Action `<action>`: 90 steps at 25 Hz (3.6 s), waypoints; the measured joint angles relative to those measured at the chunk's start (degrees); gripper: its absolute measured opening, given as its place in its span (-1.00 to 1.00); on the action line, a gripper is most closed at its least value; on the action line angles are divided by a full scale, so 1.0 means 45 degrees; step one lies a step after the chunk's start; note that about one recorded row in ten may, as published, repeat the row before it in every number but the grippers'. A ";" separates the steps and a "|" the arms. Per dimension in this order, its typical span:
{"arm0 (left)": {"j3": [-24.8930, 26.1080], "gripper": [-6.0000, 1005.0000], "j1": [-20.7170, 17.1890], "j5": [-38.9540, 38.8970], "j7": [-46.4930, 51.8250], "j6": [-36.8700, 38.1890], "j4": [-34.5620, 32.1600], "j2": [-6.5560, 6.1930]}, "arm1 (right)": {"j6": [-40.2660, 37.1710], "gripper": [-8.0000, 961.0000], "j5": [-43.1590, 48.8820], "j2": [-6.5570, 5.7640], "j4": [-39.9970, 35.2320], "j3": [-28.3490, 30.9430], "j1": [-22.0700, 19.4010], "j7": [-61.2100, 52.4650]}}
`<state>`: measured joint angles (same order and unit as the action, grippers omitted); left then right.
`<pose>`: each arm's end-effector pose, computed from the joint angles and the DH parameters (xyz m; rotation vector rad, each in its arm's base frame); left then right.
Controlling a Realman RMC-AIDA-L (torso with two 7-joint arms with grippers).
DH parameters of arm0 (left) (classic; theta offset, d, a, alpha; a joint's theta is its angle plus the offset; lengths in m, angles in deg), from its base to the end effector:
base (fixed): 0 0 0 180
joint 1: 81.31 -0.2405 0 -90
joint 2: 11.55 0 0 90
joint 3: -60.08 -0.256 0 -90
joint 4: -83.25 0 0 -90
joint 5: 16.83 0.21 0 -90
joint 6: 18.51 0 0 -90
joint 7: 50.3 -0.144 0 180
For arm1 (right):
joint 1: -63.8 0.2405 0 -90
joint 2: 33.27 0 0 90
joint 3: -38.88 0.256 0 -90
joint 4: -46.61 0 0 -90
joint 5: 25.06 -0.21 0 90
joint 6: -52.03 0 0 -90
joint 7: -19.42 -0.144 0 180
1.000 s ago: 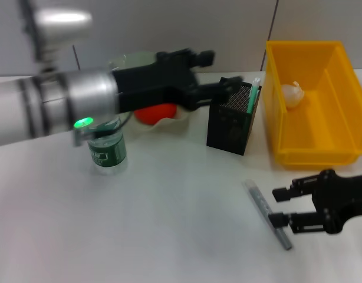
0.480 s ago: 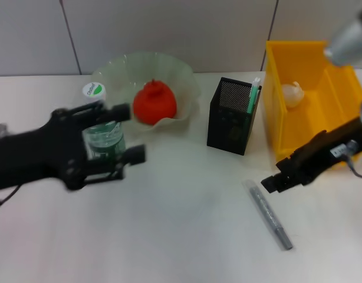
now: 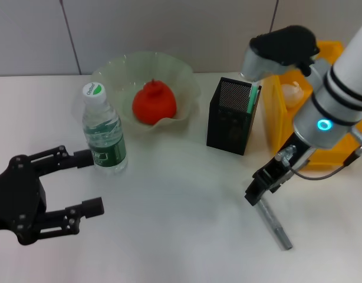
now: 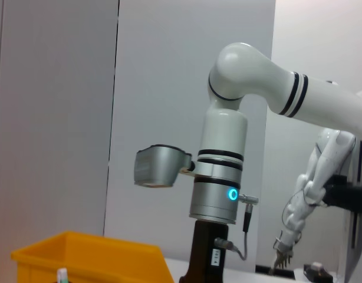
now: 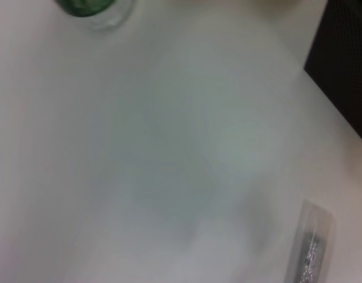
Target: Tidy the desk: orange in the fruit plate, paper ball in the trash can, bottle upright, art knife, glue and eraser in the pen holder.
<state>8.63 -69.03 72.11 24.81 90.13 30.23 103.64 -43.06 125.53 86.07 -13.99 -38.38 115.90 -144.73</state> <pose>-0.2616 0.2500 0.0686 -2.7115 -0.2634 -1.0478 0.1366 0.3762 -0.0244 -2.4972 1.2682 -0.6610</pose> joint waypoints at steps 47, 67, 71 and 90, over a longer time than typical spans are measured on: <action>0.0047 0.57 0.0052 0.0410 -0.0501 -0.0119 0.0342 0.0232 | 0.3758 -0.50 0.0448 0.0101 0.4517 -0.1094 0.1247 -0.0684; 0.0163 0.57 0.0077 0.0410 -0.0562 -0.0142 0.0849 0.0133 | 0.0985 -0.71 -0.0562 -0.0018 -0.4015 -0.1009 -0.1164 -0.0499; 0.0203 0.57 0.0103 0.0411 -0.0730 -0.0141 0.0989 0.0105 | 0.1155 -0.72 -0.0592 -0.0041 -0.6699 -0.0988 -0.1712 -0.0389; 0.0696 0.57 0.0046 0.0411 -0.0833 -0.0179 0.1197 0.0127 | 0.8286 -0.73 -0.1860 -0.0002 -0.6403 -0.1046 -0.4515 0.4088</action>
<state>11.76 -68.83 73.96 21.06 89.33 35.62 104.21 -5.77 117.16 86.06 -42.80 -43.09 95.59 -126.34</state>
